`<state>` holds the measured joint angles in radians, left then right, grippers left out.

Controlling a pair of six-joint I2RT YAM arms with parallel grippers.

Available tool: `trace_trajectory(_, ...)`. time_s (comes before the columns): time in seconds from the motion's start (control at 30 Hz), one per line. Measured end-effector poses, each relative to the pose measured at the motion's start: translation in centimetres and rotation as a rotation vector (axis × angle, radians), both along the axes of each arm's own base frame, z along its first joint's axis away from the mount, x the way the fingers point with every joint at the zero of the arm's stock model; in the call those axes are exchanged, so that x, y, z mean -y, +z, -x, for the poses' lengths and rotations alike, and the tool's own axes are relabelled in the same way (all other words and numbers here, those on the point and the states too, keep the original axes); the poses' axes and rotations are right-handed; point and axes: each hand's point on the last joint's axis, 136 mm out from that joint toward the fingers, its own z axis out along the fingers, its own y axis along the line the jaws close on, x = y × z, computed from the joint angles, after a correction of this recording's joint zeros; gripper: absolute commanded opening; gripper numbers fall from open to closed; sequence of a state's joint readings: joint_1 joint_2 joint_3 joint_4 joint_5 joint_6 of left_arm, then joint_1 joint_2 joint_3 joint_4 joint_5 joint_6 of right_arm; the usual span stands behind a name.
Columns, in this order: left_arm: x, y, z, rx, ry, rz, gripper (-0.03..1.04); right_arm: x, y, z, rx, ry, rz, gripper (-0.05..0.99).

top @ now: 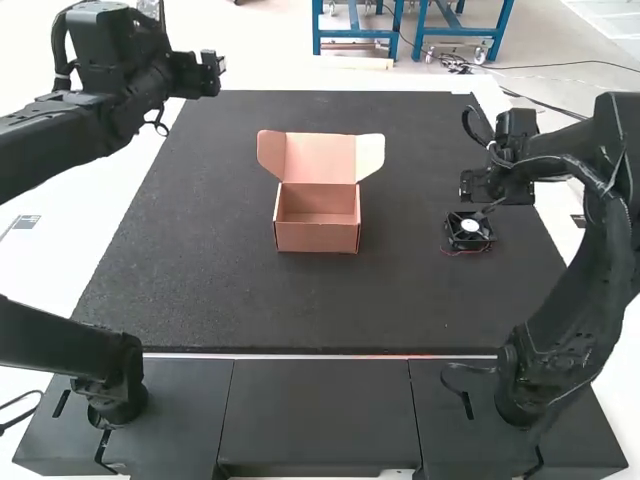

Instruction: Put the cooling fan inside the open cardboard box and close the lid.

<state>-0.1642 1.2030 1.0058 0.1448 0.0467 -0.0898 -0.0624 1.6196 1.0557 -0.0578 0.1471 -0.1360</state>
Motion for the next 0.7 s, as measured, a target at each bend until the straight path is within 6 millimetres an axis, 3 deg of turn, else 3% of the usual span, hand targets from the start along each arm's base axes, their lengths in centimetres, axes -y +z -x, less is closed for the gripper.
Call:
trace_trajectory(0.17, 0.2, 0.3, 0.0, 0.017, -0.011, -0.019, 0.96, 3.2, 0.0, 0.4, 0.011, -0.068, 0.005, 0.91)
trace_trajectory(0.3, 0.3, 0.6, 0.0, 0.030, -0.014, -0.021, 0.96, 5.0, -1.2, 1.8, -0.023, -0.088, 0.010, 0.91)
trace_trajectory(0.47, 1.4, 0.5, 0.3, 0.025, -0.044, -0.023, 0.96, 4.7, -2.8, 3.0, -0.062, -0.052, 0.011, 0.91)
trace_trajectory(0.7, 3.1, 0.4, 0.7, 0.026, -0.084, -0.024, 0.96, 4.4, -3.4, 3.0, -0.057, -0.021, 0.018, 0.91)
